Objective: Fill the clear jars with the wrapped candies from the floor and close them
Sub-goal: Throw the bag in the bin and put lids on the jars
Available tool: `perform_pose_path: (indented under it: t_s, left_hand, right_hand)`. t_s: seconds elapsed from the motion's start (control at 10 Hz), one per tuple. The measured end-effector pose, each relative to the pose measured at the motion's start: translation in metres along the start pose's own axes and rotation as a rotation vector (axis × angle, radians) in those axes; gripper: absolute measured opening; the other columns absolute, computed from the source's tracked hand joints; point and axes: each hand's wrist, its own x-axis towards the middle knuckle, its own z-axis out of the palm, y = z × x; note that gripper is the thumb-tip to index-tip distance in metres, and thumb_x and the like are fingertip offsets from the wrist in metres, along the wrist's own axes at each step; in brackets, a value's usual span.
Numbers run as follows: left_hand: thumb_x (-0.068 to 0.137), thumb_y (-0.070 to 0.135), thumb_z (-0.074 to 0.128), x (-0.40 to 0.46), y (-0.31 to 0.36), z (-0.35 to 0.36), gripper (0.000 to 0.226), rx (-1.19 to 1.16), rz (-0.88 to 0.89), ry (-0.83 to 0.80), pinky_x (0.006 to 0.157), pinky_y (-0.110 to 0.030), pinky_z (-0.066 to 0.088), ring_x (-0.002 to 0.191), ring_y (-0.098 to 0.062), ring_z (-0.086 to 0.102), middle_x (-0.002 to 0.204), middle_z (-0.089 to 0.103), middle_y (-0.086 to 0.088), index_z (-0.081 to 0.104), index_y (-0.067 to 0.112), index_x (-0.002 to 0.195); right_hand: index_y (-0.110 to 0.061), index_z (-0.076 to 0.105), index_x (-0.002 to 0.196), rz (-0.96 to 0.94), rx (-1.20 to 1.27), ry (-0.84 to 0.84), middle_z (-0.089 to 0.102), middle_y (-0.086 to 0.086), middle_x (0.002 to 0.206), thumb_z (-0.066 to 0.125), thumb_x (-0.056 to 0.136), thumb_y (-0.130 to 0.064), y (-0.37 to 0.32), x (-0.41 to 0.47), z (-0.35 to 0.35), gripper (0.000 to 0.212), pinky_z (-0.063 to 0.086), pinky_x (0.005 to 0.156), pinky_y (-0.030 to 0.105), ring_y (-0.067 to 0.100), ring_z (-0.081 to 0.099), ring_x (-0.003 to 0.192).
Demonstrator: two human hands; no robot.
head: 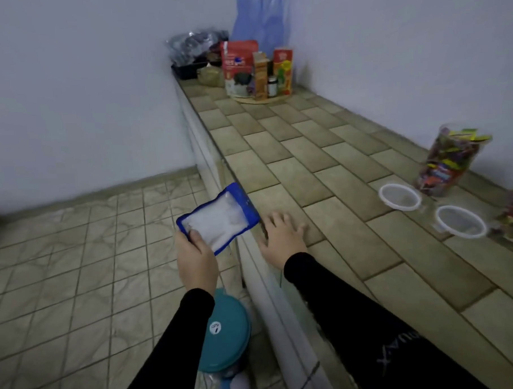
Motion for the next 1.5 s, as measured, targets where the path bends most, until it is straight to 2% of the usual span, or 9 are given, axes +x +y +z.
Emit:
perform_pose_path:
  t_s: [0.2,0.5,0.7,0.9,1.0,1.1,1.2,1.3,1.5]
  left_hand:
    - [0.103,0.024,0.034,0.002,-0.059,0.000,0.017,0.049,-0.227,0.036,0.061,-0.032,0.039,0.076,-0.028,0.054,0.087,0.054,-0.010,0.042,0.010,0.097]
    - [0.099,0.016,0.042,-0.027,-0.128,0.017,0.018,0.122,-0.590,-0.102,0.075,-0.039,0.047,0.088,-0.035,0.059,0.103,0.061,-0.022,0.047,0.002,0.110]
    - [0.096,0.010,0.043,-0.044,-0.169,0.013,0.026,0.059,-0.868,-0.174,0.054,-0.034,0.050,0.077,-0.034,0.061,0.098,0.060,-0.022,0.046,0.000,0.120]
    - [0.092,0.001,0.053,-0.049,-0.211,0.017,0.039,0.105,-0.961,-0.250,0.070,-0.041,0.060,0.073,-0.027,0.061,0.092,0.058,-0.015,0.047,-0.011,0.128]
    - [0.091,-0.004,0.052,-0.050,-0.227,0.021,0.041,0.111,-0.972,-0.231,0.058,-0.032,0.058,0.065,-0.023,0.058,0.091,0.055,-0.014,0.044,-0.009,0.131]
    - [0.089,-0.001,0.050,-0.058,-0.238,0.027,0.033,0.062,-0.977,-0.120,0.047,-0.034,0.054,0.067,-0.033,0.062,0.101,0.058,-0.022,0.049,0.010,0.119]
    - [0.086,0.008,0.053,-0.066,-0.264,0.035,0.022,0.113,-0.904,-0.221,0.079,-0.045,0.057,0.088,-0.036,0.065,0.106,0.065,-0.018,0.050,0.022,0.102]
    - [0.084,0.010,0.055,-0.078,-0.289,0.040,0.020,0.129,-0.870,-0.349,0.091,-0.050,0.053,0.097,-0.037,0.065,0.100,0.069,-0.015,0.055,0.025,0.097]
    - [0.090,0.006,0.054,-0.083,-0.253,0.033,0.022,0.156,-0.715,-0.499,0.082,-0.027,0.047,0.094,-0.024,0.061,0.097,0.062,-0.004,0.062,0.013,0.109]
  right_hand:
    - [-0.021,0.002,0.154,0.060,-0.098,-0.054,-0.002,0.004,0.162,0.049,0.091,-0.030,-0.016,0.009,0.004,0.079,0.008,0.110,0.067,0.031,-0.003,0.148]
    - [-0.023,0.004,0.153,0.061,-0.104,-0.012,0.002,0.003,0.161,0.049,0.087,-0.031,-0.015,0.009,0.008,0.080,0.010,0.110,0.066,0.030,0.000,0.147]
    - [-0.025,0.003,0.153,0.100,-0.080,-0.016,-0.001,0.001,0.162,0.052,0.084,-0.033,-0.020,0.008,0.011,0.085,0.007,0.111,0.065,0.028,-0.003,0.148]
    - [-0.025,0.003,0.153,0.113,-0.097,0.047,-0.001,0.001,0.162,0.052,0.083,-0.035,-0.023,0.010,0.017,0.086,0.008,0.111,0.066,0.028,-0.003,0.148]
    - [-0.026,0.004,0.153,0.122,-0.078,0.040,-0.002,-0.001,0.162,0.051,0.083,-0.034,-0.023,0.012,0.018,0.085,0.006,0.111,0.066,0.026,-0.005,0.148]
    - [-0.026,0.004,0.153,0.140,-0.060,0.021,-0.003,-0.001,0.162,0.050,0.085,-0.034,-0.021,0.016,0.018,0.083,0.006,0.111,0.066,0.025,-0.005,0.148]
    - [-0.027,0.005,0.153,0.148,-0.062,0.035,-0.003,-0.001,0.162,0.050,0.084,-0.034,-0.020,0.020,0.016,0.082,0.006,0.110,0.067,0.025,-0.005,0.148]
    - [-0.026,0.006,0.153,0.152,-0.079,0.042,-0.001,-0.001,0.162,0.049,0.084,-0.032,-0.022,0.020,0.020,0.081,0.006,0.110,0.067,0.024,-0.004,0.148]
    - [-0.025,0.007,0.153,0.148,-0.076,0.052,0.001,0.001,0.162,0.047,0.083,-0.031,-0.024,0.019,0.023,0.081,0.007,0.111,0.067,0.025,-0.001,0.148]
